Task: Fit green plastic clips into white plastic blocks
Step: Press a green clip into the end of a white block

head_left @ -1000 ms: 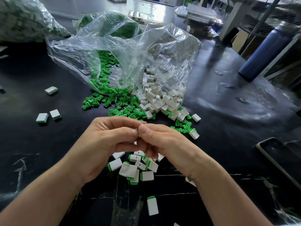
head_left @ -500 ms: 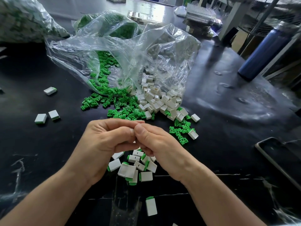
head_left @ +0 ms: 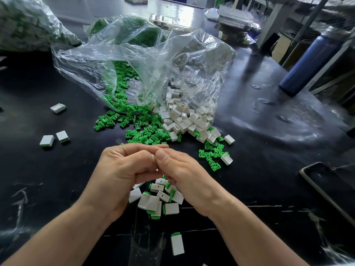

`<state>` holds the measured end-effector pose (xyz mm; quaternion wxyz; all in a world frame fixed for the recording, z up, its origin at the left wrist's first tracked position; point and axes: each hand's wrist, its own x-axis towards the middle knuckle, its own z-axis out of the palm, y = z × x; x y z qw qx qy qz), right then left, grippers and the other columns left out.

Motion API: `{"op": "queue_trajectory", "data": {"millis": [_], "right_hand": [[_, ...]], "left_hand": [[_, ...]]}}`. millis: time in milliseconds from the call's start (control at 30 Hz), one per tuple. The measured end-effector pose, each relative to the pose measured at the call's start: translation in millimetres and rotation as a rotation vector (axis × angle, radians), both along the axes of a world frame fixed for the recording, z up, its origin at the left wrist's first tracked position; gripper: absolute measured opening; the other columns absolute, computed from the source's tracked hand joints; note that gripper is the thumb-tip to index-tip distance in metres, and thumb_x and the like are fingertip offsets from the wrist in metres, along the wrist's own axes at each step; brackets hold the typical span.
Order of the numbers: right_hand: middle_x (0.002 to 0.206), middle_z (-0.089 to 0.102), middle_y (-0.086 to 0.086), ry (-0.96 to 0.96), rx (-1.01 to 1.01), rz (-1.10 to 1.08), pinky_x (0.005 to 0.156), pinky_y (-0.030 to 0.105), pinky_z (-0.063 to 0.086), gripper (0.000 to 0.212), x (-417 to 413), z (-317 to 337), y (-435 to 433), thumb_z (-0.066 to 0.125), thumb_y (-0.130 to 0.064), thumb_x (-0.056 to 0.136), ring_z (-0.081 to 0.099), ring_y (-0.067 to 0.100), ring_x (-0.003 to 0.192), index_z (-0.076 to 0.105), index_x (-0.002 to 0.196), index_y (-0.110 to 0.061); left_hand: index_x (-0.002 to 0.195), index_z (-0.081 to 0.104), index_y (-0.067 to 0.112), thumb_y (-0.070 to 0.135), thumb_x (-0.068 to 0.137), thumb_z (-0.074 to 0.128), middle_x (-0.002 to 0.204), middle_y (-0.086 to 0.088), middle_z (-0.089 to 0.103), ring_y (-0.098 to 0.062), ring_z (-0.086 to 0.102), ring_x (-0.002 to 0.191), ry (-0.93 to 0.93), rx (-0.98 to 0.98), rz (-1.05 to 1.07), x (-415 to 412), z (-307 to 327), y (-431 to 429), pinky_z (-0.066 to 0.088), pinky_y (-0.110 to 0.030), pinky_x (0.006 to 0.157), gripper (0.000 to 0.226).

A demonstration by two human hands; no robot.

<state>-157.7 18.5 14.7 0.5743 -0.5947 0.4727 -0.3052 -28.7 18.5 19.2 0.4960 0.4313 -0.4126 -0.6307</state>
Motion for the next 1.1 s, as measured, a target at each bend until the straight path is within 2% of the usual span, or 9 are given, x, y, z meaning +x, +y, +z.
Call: {"op": "queue_trajectory", "data": {"millis": [100, 200, 300, 367, 900, 967, 1000, 1067, 1100], "right_hand": [[0.122, 0.060, 0.007, -0.003, -0.004, 0.007, 0.100, 0.032, 0.041, 0.035, -0.6, -0.2, 0.3, 0.035, -0.022, 0.100, 0.054, 0.014, 0.114, 0.056, 0.124, -0.009], [0.114, 0.062, 0.004, 0.007, 0.000, 0.011, 0.088, 0.023, 0.044, 0.035, -0.5, -0.1, 0.6, 0.035, -0.023, 0.099, 0.057, 0.006, 0.100, 0.058, 0.122, -0.009], [0.119, 0.061, 0.009, 0.013, 0.001, 0.001, 0.099, 0.037, 0.042, 0.035, -0.6, -1.9, 0.1, 0.036, -0.023, 0.099, 0.055, 0.016, 0.111, 0.059, 0.120, -0.007], [0.120, 0.061, 0.009, 0.015, 0.000, -0.002, 0.102, 0.041, 0.040, 0.035, -0.2, -1.7, 0.1, 0.036, -0.024, 0.099, 0.054, 0.017, 0.114, 0.059, 0.120, -0.008], [0.119, 0.062, 0.001, 0.066, -0.051, -0.002, 0.101, 0.038, 0.041, 0.035, 0.9, -2.5, 0.9, 0.034, -0.028, 0.100, 0.055, 0.010, 0.113, 0.059, 0.121, -0.015], [0.108, 0.063, -0.011, 0.050, -0.055, 0.028, 0.090, 0.021, 0.044, 0.035, -0.2, 0.7, 0.0, 0.034, -0.029, 0.100, 0.056, -0.005, 0.099, 0.060, 0.121, -0.016], [0.093, 0.064, -0.019, 0.029, -0.048, 0.046, 0.078, 0.012, 0.042, 0.035, -1.4, 3.9, -1.1, 0.034, -0.029, 0.100, 0.055, -0.012, 0.083, 0.062, 0.117, -0.017], [0.060, 0.056, -0.023, -0.033, -0.005, 0.050, 0.061, 0.012, 0.038, 0.032, -4.3, 10.1, -3.3, 0.035, -0.033, 0.097, 0.049, -0.009, 0.057, 0.065, 0.096, -0.024], [0.052, 0.052, -0.020, -0.063, 0.033, 0.034, 0.059, 0.015, 0.035, 0.033, -5.6, 11.7, -4.3, 0.036, -0.037, 0.095, 0.045, -0.004, 0.052, 0.065, 0.085, -0.026]], "left_hand": [[0.059, 0.074, 0.008, 0.004, 0.056, 0.055, 0.079, -0.011, 0.074, -0.022, 0.069, 0.063, -0.005, 0.020, 0.015, -0.4, -0.2, -0.3, 0.055, -0.025, 0.053, 0.020], [0.057, 0.073, 0.008, 0.004, 0.054, 0.056, 0.079, -0.011, 0.074, -0.021, 0.069, 0.063, -0.002, 0.041, 0.023, -0.3, -0.3, -0.1, 0.056, -0.026, 0.054, 0.018], [0.056, 0.073, 0.009, 0.004, 0.054, 0.056, 0.078, -0.010, 0.074, -0.021, 0.069, 0.062, 0.007, 0.052, 0.023, -0.1, 0.4, 0.3, 0.055, -0.025, 0.053, 0.018], [0.056, 0.073, 0.009, 0.004, 0.054, 0.055, 0.078, -0.010, 0.074, -0.020, 0.069, 0.062, 0.010, 0.060, 0.020, 0.3, 0.5, 0.2, 0.055, -0.025, 0.053, 0.019], [0.063, 0.075, 0.010, 0.005, 0.054, 0.057, 0.079, -0.012, 0.073, -0.021, 0.070, 0.065, 0.043, 0.046, -0.018, 3.9, -2.2, -0.6, 0.055, -0.026, 0.055, 0.020], [0.064, 0.076, 0.010, 0.005, 0.050, 0.062, 0.081, -0.012, 0.074, -0.021, 0.070, 0.066, 0.059, 0.026, -0.036, 4.1, -1.0, -1.5, 0.055, -0.025, 0.056, 0.020], [0.065, 0.076, 0.010, 0.003, 0.051, 0.063, 0.080, -0.013, 0.073, -0.023, 0.070, 0.065, 0.064, 0.016, -0.046, 4.5, -1.0, -2.0, 0.055, -0.025, 0.057, 0.020], [0.071, 0.076, 0.009, -0.002, 0.051, 0.069, 0.074, -0.018, 0.071, -0.027, 0.070, 0.062, 0.073, -0.001, -0.081, 5.6, -0.4, -3.2, 0.056, -0.026, 0.058, 0.024], [0.076, 0.077, 0.010, 0.005, 0.049, 0.072, 0.072, -0.020, 0.070, -0.029, 0.070, 0.063, 0.081, -0.005, -0.104, 6.2, 0.0, -3.3, 0.056, -0.026, 0.059, 0.027]]}}
